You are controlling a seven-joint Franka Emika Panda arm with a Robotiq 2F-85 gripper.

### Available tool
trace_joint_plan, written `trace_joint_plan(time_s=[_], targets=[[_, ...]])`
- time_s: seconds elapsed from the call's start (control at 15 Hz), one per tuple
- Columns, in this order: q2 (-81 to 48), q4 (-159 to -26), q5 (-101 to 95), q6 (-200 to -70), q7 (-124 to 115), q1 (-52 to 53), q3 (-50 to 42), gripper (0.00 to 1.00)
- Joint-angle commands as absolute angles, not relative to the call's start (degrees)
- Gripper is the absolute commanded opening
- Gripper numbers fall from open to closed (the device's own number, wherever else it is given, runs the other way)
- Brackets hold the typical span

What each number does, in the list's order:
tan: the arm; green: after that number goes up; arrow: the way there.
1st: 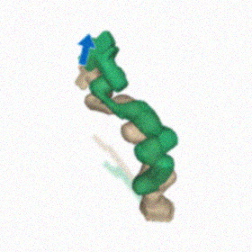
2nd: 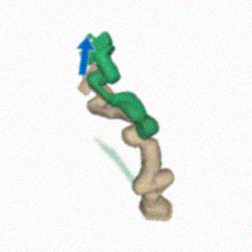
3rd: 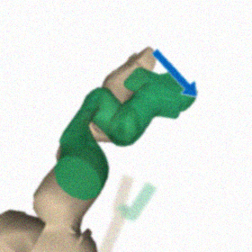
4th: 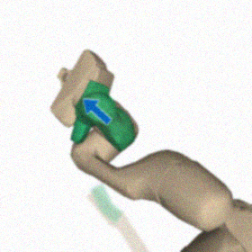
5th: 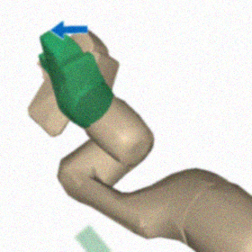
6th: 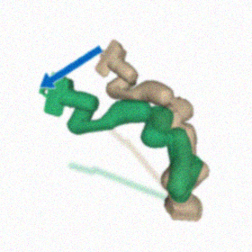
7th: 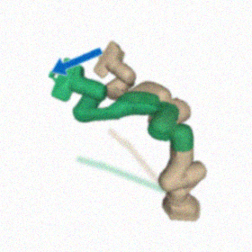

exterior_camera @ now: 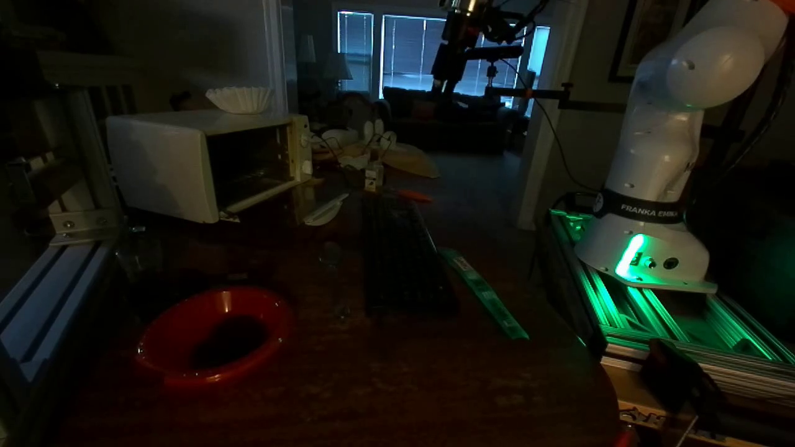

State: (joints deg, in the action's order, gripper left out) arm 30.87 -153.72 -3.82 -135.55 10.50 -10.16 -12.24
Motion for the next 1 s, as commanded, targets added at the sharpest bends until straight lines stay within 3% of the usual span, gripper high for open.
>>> trace_joint_plan(time_s=[0.0, 0.4, 0.47, 0.93], targets=[[23.7, -153.4, -5.5, -141.7, 10.3, -11.8, -12.8, 1.0], [11.9, -151.5, -6.5, -147.9, 8.0, -13.3, -12.3, 1.0], [16.6, -153.3, -4.6, -146.3, 10.0, -12.2, -12.7, 1.0], [10.9, -150.5, -3.9, -146.8, 10.3, -12.3, -13.1, 1.0]])
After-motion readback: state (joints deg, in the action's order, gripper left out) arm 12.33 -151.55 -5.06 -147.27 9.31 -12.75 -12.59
